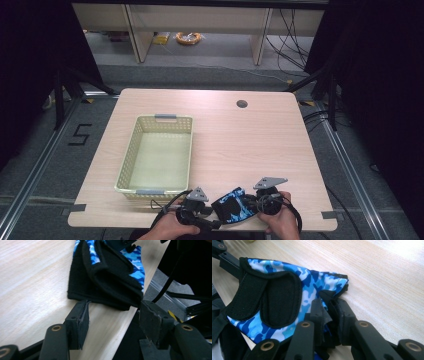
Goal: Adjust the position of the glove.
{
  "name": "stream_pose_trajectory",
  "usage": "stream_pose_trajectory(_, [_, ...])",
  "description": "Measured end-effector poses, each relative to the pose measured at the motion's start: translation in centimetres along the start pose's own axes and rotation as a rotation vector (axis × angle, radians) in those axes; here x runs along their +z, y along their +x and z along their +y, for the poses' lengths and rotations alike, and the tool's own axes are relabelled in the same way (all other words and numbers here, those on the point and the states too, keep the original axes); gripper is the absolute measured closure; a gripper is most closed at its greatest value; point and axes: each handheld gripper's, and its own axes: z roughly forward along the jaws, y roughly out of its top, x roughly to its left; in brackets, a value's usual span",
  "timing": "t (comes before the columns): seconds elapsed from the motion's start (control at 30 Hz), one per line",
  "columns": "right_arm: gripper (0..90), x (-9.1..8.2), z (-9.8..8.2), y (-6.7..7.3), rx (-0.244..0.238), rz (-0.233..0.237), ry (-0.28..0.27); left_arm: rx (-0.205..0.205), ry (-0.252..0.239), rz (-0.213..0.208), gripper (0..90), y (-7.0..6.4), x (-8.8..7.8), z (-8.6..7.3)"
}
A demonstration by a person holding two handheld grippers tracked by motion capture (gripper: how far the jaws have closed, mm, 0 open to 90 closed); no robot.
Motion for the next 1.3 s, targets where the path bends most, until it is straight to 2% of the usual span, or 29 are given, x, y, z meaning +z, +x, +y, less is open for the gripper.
stream_pose_trajectory(0.1, [78.1, 0.0, 0.0, 0.0, 0.001, 0.004, 0.001, -0.023, 0.005, -0.025, 40.9, -0.1, 0.3, 0.2])
stream_pose_trajectory(0.13, [78.1, 0.1, -0.1, -0.2, -0.022, -0.003, -0.007, -0.026, 0.006, -0.028, 40.9, -0.1, 0.5, 0.4])
stream_pose_trajectory(0.17, [78.1, -0.1, 0.0, -0.1, 0.002, 0.005, 0.014, -0.028, 0.009, -0.020, 41.0, -0.2, 0.7, 0.5])
stream_pose_trajectory(0.3, [78.1, -0.1, 0.0, 0.0, 0.025, 0.013, 0.011, -0.032, 0.001, -0.020, 41.2, -0.2, 1.2, 1.1])
stream_pose_trajectory(0.43, [78.1, -0.2, 0.0, -0.2, 0.017, 0.000, 0.012, 0.002, -0.010, 0.002, 46.8, 0.0, 1.3, 1.2])
stream_pose_trajectory(0.47, [78.1, -0.1, -0.1, -0.2, 0.024, 0.002, -0.008, 0.010, -0.020, 0.009, 48.0, -0.1, 1.4, 1.1])
stream_pose_trajectory(0.67, [78.5, -0.4, -0.1, -0.3, 0.037, 0.008, 0.021, 0.052, -0.040, 0.039, 56.9, 0.1, 1.5, 1.1])
stream_pose_trajectory(0.73, [78.7, -0.5, -0.1, -0.4, 0.017, 0.007, 0.035, 0.061, -0.050, 0.055, 60.9, 0.1, 1.4, 1.0])
stream_pose_trajectory(0.77, [78.9, -0.5, -0.2, -0.3, 0.018, 0.010, 0.025, 0.068, -0.052, 0.054, 65.9, 0.1, 1.4, 1.0])
stream_pose_trajectory(0.8, [79.0, -0.3, -0.2, -0.2, 0.026, 0.017, 0.005, 0.069, -0.054, 0.058, 66.5, 0.2, 1.4, 1.0])
stream_pose_trajectory(0.87, [79.1, -0.3, -0.2, -0.2, 0.026, 0.011, 0.012, 0.072, -0.057, 0.054, 67.6, 0.3, 1.3, 1.0])
stream_pose_trajectory(0.9, [79.2, -0.3, -0.2, -0.1, 0.028, 0.011, 0.013, 0.086, -0.057, 0.055, 68.3, 0.3, 1.2, 1.0])
stream_pose_trajectory(0.93, [79.4, -0.3, -0.2, -0.1, 0.027, 0.005, 0.012, 0.092, -0.056, 0.061, 68.4, 0.3, 1.2, 1.0])
stream_pose_trajectory(0.97, [79.6, -0.5, -0.1, 0.0, 0.032, 0.005, 0.032, 0.097, -0.050, 0.078, 68.3, 0.3, 1.2, 1.0])
stream_pose_trajectory(1.03, [79.7, -0.5, -0.1, 0.2, 0.038, 0.000, 0.038, 0.095, -0.056, 0.069, 68.6, 0.3, 1.1, 1.0])
stream_pose_trajectory(1.07, [79.7, -0.4, -0.2, 0.3, 0.041, -0.002, 0.020, 0.100, -0.052, 0.069, 68.5, 0.4, 1.1, 1.1])
stream_pose_trajectory(1.1, [79.7, -0.5, -0.3, 0.2, 0.022, -0.013, 0.022, 0.070, -0.058, 0.061, 67.3, 0.4, 1.0, 1.0])
stream_pose_trajectory(1.13, [79.7, -0.5, -0.4, 0.4, 0.058, -0.009, 0.021, 0.056, -0.068, 0.061, 64.8, 0.3, 0.7, 1.0])
stream_pose_trajectory(1.17, [79.7, -0.6, -0.4, 0.3, 0.056, -0.010, 0.025, 0.069, -0.071, 0.071, 63.0, 0.2, 0.5, 0.9])
stream_pose_trajectory(1.2, [79.7, -0.5, -0.4, 0.3, 0.060, -0.013, 0.012, 0.088, -0.077, 0.106, 62.2, 0.0, 0.3, 0.8])
stream_pose_trajectory(1.23, [79.7, -0.5, -0.4, 0.4, 0.058, -0.016, 0.015, 0.104, -0.083, 0.120, 60.6, -0.3, 0.0, 0.7])
stream_pose_trajectory(1.3, [79.6, -0.5, -0.4, 0.4, 0.052, -0.014, 0.015, 0.110, -0.092, 0.122, 58.8, -0.8, -0.6, 0.4])
